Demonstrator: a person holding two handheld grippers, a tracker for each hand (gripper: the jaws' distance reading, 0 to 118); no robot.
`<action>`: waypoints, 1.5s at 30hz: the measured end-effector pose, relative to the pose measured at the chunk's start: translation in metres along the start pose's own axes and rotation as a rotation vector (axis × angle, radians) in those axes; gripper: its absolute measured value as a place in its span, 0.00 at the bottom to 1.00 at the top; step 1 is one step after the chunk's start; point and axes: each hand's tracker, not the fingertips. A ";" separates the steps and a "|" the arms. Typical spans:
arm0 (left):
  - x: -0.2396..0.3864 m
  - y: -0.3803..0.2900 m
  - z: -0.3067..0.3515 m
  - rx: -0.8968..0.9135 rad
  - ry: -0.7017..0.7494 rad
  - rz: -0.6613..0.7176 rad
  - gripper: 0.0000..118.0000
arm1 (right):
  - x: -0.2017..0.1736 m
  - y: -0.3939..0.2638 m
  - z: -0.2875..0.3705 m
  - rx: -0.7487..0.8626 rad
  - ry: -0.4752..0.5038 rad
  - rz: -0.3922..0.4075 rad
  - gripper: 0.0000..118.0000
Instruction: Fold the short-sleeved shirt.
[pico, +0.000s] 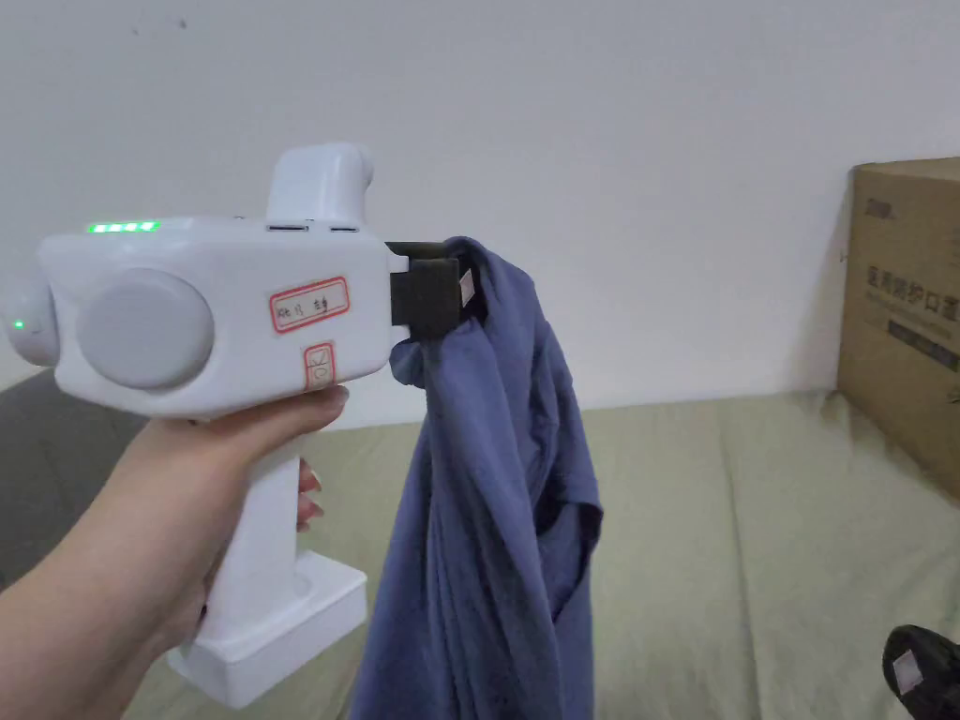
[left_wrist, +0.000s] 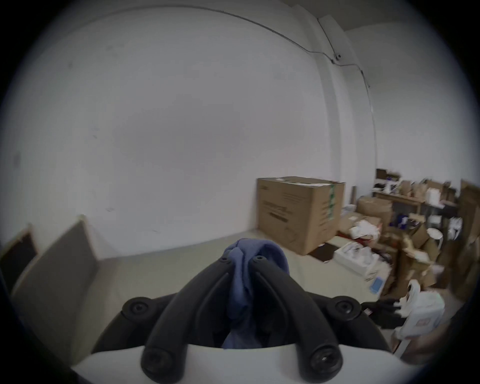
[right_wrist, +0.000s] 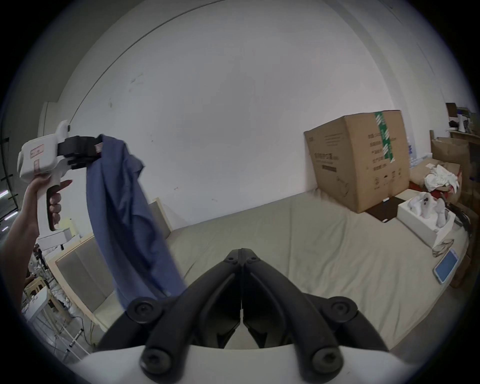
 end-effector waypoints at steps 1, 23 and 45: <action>0.008 -0.006 -0.019 -0.029 -0.019 0.029 0.04 | 0.007 0.002 0.004 0.004 -0.017 -0.001 0.00; 0.013 -0.299 -0.166 -0.723 -0.140 0.399 0.92 | 0.095 -0.038 0.004 -0.206 -0.248 -0.048 0.00; 0.040 -0.258 0.129 0.141 0.478 0.167 0.00 | 0.003 -0.008 0.024 0.123 -0.080 0.102 0.00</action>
